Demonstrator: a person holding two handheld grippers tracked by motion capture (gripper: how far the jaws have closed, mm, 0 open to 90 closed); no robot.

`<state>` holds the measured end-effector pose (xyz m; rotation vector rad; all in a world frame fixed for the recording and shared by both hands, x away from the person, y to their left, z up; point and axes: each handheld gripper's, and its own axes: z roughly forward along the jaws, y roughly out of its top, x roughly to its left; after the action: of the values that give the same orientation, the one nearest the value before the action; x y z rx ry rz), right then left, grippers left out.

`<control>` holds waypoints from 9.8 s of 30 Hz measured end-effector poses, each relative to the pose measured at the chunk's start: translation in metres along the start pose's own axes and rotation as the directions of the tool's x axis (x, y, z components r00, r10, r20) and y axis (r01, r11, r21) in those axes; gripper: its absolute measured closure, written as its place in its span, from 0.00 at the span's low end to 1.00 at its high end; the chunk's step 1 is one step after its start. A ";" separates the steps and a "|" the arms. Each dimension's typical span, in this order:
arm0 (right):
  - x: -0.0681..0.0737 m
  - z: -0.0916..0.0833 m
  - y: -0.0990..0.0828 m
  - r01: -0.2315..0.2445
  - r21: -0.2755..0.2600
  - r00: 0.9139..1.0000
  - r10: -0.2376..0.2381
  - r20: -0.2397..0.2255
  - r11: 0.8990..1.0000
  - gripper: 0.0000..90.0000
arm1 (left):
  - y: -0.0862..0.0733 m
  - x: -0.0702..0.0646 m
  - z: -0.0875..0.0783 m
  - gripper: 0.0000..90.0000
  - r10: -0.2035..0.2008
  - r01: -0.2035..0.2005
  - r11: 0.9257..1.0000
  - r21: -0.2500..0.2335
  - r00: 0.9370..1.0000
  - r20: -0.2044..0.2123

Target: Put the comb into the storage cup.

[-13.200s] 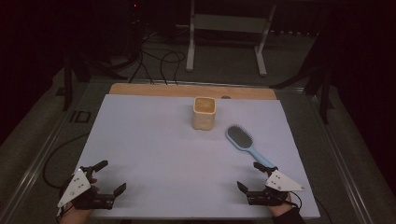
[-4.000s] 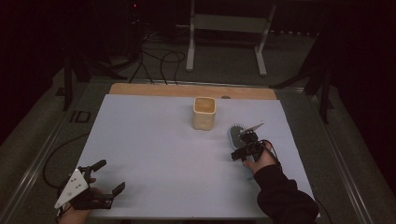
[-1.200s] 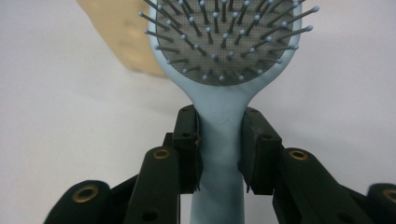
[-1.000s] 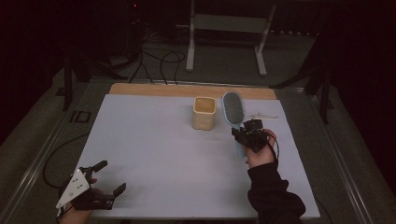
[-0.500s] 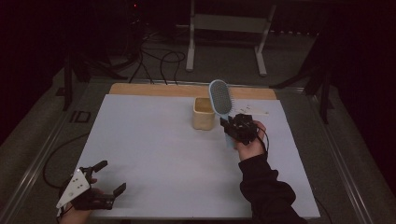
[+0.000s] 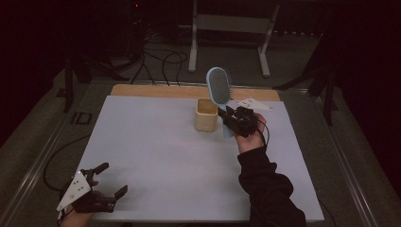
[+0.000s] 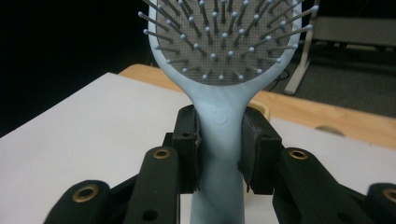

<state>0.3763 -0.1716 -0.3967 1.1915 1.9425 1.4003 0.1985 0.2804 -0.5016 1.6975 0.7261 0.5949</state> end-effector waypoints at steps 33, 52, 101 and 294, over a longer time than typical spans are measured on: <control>0.022 0.026 0.018 0.085 -0.193 0.993 -0.099 -0.062 0.978 0.78 | 0.000 0.000 -0.001 0.00 -0.004 0.004 1.000 -0.006 1.000 0.002; 0.016 0.050 0.036 0.041 -0.206 0.997 -0.055 -0.061 0.978 0.78 | 0.000 0.000 -0.001 0.00 -0.007 0.007 1.000 -0.008 1.000 0.005; 0.004 0.095 0.062 0.048 -0.214 0.999 -0.049 -0.002 0.976 0.78 | -0.001 0.002 -0.004 0.00 -0.031 0.031 0.999 -0.019 0.999 0.010; -0.037 -0.004 -0.064 0.117 -0.039 0.977 -0.122 -0.173 0.992 0.11 | -0.002 0.000 0.000 0.00 -0.019 0.019 1.000 0.009 1.000 0.010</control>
<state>0.3683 -0.2112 -0.4583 0.9487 2.0683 1.5071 0.1979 0.2811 -0.5034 1.6985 0.7380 0.5702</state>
